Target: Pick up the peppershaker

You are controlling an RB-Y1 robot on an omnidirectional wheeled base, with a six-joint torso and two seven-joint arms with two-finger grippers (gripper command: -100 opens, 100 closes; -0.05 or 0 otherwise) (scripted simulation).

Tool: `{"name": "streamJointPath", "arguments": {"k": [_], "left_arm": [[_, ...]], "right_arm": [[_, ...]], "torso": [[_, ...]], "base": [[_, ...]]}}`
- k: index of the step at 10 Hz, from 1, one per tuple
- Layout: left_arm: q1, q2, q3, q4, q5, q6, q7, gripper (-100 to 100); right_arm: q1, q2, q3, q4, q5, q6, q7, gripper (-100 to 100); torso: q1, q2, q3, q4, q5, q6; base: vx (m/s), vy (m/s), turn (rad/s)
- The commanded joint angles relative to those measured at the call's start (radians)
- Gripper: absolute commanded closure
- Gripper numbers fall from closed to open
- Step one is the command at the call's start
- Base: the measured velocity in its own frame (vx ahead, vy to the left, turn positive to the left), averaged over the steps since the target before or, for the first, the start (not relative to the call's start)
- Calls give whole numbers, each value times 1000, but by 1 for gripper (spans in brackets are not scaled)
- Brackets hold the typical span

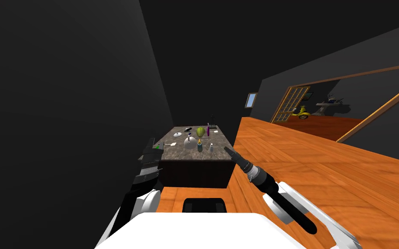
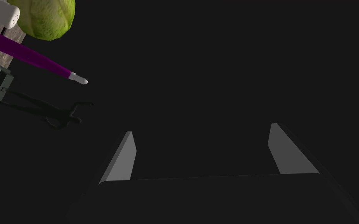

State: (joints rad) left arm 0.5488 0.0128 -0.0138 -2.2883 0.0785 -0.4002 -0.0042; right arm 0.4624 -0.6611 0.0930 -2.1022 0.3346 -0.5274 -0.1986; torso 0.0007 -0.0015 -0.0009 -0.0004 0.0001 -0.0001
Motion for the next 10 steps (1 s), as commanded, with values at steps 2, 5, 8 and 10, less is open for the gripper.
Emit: {"name": "streamJointPath", "arguments": {"k": [2, 5, 8, 10], "left_arm": [[0, 0, 0, 0, 0, 0, 0, 0], [0, 0, 0, 0, 0, 0, 0, 0], [0, 0, 0, 0, 0, 0, 0, 0], [0, 0, 0, 0, 0, 0, 0, 0]], "right_arm": [[-3, -78, 19, 24, 31, 0, -26, -100], [-12, -171, 55, 67, 82, 8, -75, -100], [-17, -256, 73, 89, 107, 12, -99, -100], [-22, -314, 93, 112, 130, 16, -122, -100]], "torso": [[0, 0, 0, 0, 0, 0], [0, 0, 0, 0, 0, 0], [1, 0, 0, 0, 0, 0], [1, 0, 0, 0, 0, 0]], "base": [[18, 17, 19], [17, 22, 38], [13, 24, 34], [13, 26, 56]]}}
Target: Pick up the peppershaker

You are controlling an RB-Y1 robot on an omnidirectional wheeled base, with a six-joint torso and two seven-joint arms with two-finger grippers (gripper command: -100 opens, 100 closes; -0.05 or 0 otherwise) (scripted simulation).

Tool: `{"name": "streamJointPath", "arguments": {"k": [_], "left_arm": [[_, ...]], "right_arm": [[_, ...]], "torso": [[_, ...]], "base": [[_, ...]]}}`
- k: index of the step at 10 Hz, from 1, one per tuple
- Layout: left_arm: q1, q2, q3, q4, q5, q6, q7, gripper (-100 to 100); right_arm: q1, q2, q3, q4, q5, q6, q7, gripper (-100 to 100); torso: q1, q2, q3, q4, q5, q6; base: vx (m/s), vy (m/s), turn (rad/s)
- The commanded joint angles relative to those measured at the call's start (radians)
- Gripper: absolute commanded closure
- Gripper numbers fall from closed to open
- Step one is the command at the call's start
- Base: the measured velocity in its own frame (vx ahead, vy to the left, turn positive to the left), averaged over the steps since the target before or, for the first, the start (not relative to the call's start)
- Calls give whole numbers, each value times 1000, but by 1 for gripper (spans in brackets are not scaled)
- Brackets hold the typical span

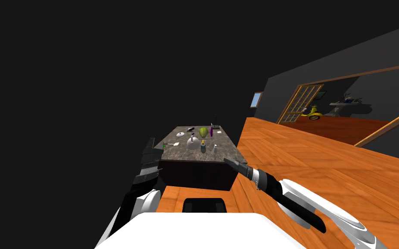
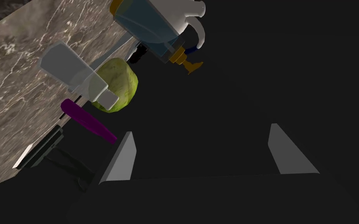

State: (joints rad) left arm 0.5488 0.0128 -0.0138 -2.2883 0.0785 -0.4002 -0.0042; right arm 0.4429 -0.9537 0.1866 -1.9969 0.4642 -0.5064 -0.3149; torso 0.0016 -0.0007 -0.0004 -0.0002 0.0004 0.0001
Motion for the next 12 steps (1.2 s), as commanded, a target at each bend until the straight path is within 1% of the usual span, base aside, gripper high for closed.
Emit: {"name": "streamJointPath", "arguments": {"k": [1, 2, 3, 4, 5, 6, 7, 8, 9, 10, 11, 12], "left_arm": [[0, 0, 0, 0, 0, 0, 0, 0], [0, 0, 0, 0, 0, 0, 0, 0], [0, 0, 0, 0, 0, 0, 0, 0], [0, 0, 0, 0, 0, 0, 0, 0], [0, 0, 0, 0, 0, 0, 0, 0], [0, 0, 0, 0, 0, 0, 0, 0], [0, 0, 0, 0, 0, 0, 0, 0], [0, 0, 0, 0, 0, 0, 0, 0], [0, 0, 0, 0, 0, 0, 0, 0], [0, 0, 0, 0, 0, 0, 0, 0], [0, 0, 0, 0, 0, 0, 0, 0], [0, 0, 0, 0, 0, 0, 0, 0]], "right_arm": [[-2, -31, -1, 7, 1, -5, -6, -100], [-7, -69, 19, 30, 24, 0, -29, -100], [-7, -93, 19, 30, 24, 0, -29, -100], [-12, -126, 39, 53, 46, 5, -51, -100], [-12, -153, 39, 53, 46, 5, -51, -100], [-17, -182, 60, 76, 66, 11, -73, -100], [-17, -209, 60, 76, 66, 11, -73, -100], [-23, -240, 81, 99, 86, 16, -95, -100], [-23, -269, 81, 99, 86, 16, -95, -100], [-28, -298, 101, 122, 104, 22, -115, -100], [-28, -322, 101, 122, 104, 22, -115, -100], [-28, -331, 101, 122, 104, 22, -115, -100]], "torso": [[0, 0, 0, 0, 0, 0], [-1, 0, 0, 0, 0, 0], [0, 0, 0, 0, 0, 0], [0, 0, 0, 0, 0, 0], [0, 0, 0, 0, 0, 0], [0, 0, 0, 0, 0, 0], [1, 0, 0, 0, 0, 0], [1, 0, 0, 0, 0, 0], [1, 0, 0, 0, 0, 0], [0, 0, 0, 0, 0, 0], [1, 0, 0, 0, 0, 0], [1, 0, 0, 0, 0, 0]], "base": [[3, 11, -7], [6, 27, 91], [7, 23, 49], [14, 31, 91], [15, 29, 49], [15, 41, 111], [9, 35, 60], [7, 35, 120], [9, 29, 65], [14, 45, 124], [11, 37, 64], [4, 13, -9]]}}
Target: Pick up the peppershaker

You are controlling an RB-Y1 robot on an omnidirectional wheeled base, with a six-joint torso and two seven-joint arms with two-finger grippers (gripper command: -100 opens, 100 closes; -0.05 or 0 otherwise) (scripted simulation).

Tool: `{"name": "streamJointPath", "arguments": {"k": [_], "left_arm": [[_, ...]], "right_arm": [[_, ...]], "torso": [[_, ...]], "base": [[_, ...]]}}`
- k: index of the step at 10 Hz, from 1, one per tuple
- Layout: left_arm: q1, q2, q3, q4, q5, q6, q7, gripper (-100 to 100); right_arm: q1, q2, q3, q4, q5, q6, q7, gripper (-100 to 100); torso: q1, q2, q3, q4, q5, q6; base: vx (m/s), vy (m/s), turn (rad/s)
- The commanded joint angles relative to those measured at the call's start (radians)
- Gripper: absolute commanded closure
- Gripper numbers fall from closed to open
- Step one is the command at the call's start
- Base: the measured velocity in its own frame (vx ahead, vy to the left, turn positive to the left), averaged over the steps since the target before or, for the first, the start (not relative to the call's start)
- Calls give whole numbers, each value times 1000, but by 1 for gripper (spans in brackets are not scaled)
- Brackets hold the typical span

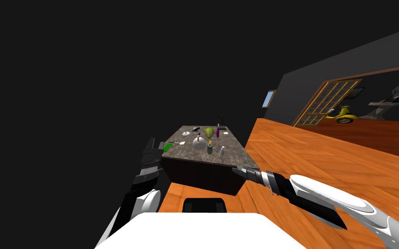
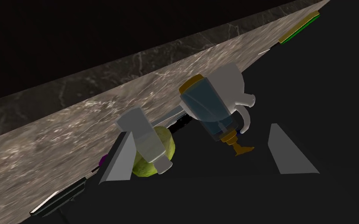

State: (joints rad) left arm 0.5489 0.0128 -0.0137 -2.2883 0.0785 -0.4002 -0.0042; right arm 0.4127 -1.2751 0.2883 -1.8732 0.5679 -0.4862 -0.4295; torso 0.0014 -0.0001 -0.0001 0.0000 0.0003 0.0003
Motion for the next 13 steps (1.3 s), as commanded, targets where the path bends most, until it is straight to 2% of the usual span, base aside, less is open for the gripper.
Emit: {"name": "streamJointPath", "arguments": {"k": [1, 2, 3, 6, 8, 11, 13], "left_arm": [[0, 0, 0, 0, 0, 0, 0, 0], [0, 0, 0, 0, 0, 0, 0, 0], [0, 0, 0, 0, 0, 0, 0, 0], [0, 0, 0, 0, 0, 0, 0, 0], [0, 0, 0, 0, 0, 0, 0, 0], [0, 0, 0, 0, 0, 0, 0, 0], [0, 0, 0, 0, 0, 0, 0, 0]], "right_arm": [[-3, -50, 20, 21, 17, 8, -20, -100], [-3, -66, 20, 21, 17, 8, -20, -100], [-9, -107, 41, 44, 33, 14, -39, -100], [-15, -173, 61, 67, 47, 21, -56, -100], [-26, -247, 101, 111, 70, 34, -88, -100], [-31, -315, 121, 132, 80, 40, -103, -100], [-42, -381, 157, 171, 95, 53, -128, -100]], "torso": [[0, 0, 0, 0, 0, 0], [0, 0, 0, 0, 0, -1], [1, 0, 0, 0, 0, 0], [2, -1, -1, 0, 0, -1], [2, -1, 0, 0, 0, -1], [3, -1, 0, 0, 1, 0], [2, 0, 0, 0, 0, 0]], "base": [[5, 27, 126], [10, 28, 93], [13, 47, 165], [14, 40, 106], [14, 59, 220], [14, 49, 105], [16, 58, 228]]}}
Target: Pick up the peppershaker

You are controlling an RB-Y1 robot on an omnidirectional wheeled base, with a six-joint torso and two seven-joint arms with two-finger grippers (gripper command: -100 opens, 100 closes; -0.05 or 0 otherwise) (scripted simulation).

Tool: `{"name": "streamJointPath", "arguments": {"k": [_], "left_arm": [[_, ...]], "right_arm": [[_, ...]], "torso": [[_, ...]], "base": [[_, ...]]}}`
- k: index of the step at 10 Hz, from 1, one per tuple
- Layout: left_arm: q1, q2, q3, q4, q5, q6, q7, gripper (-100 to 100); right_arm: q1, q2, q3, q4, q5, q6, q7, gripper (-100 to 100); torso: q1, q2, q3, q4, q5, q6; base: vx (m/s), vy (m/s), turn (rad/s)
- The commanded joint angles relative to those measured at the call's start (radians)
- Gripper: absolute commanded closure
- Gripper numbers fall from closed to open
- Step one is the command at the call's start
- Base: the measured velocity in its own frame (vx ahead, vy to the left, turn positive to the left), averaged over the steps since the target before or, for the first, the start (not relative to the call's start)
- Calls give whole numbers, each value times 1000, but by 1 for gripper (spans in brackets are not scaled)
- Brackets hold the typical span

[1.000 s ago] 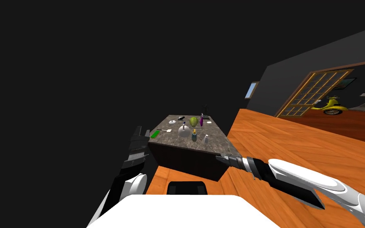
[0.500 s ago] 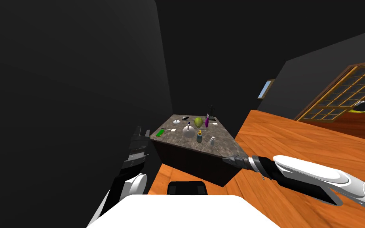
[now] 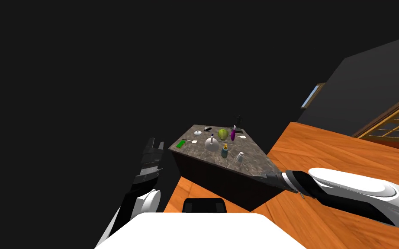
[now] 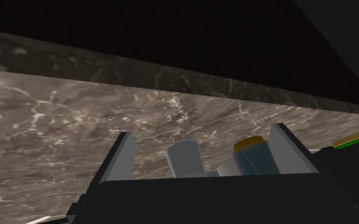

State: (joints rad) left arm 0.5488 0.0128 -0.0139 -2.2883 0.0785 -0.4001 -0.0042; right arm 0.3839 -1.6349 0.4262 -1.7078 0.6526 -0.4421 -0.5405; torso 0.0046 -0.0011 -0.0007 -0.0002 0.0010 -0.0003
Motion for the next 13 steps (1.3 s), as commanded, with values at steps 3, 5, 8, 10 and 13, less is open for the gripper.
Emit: {"name": "streamJointPath", "arguments": {"k": [3, 5, 8, 10, 13], "left_arm": [[0, 0, 0, 0, 0, 0, 0, 0], [0, 0, 0, 0, 0, 0, 0, 0], [0, 0, 0, 0, 0, 0, 0, 0], [0, 0, 0, 0, 0, 0, 0, 0], [0, 0, 0, 0, 0, 0, 0, 0]], "right_arm": [[-23, -105, 51, 39, 21, 21, -37, -100], [-33, -161, 78, 67, 27, 31, -53, -100], [-41, -202, 98, 87, 30, 39, -64, -100], [-53, -240, 114, 103, 31, 48, -73, -100], [-56, -193, 120, 126, 55, 44, -70, -100]], "torso": [[0, 0, 0, 0, 0, 0], [1, -1, 0, 0, 0, 0], [0, 0, 0, 0, 0, 1], [2, -1, 0, 0, 0, 0], [-3, 2, 1, 0, -1, 2]], "base": [[22, 64, 166], [28, 84, 268], [31, 58, 140], [61, 91, 247], [25, 19, 31]]}}
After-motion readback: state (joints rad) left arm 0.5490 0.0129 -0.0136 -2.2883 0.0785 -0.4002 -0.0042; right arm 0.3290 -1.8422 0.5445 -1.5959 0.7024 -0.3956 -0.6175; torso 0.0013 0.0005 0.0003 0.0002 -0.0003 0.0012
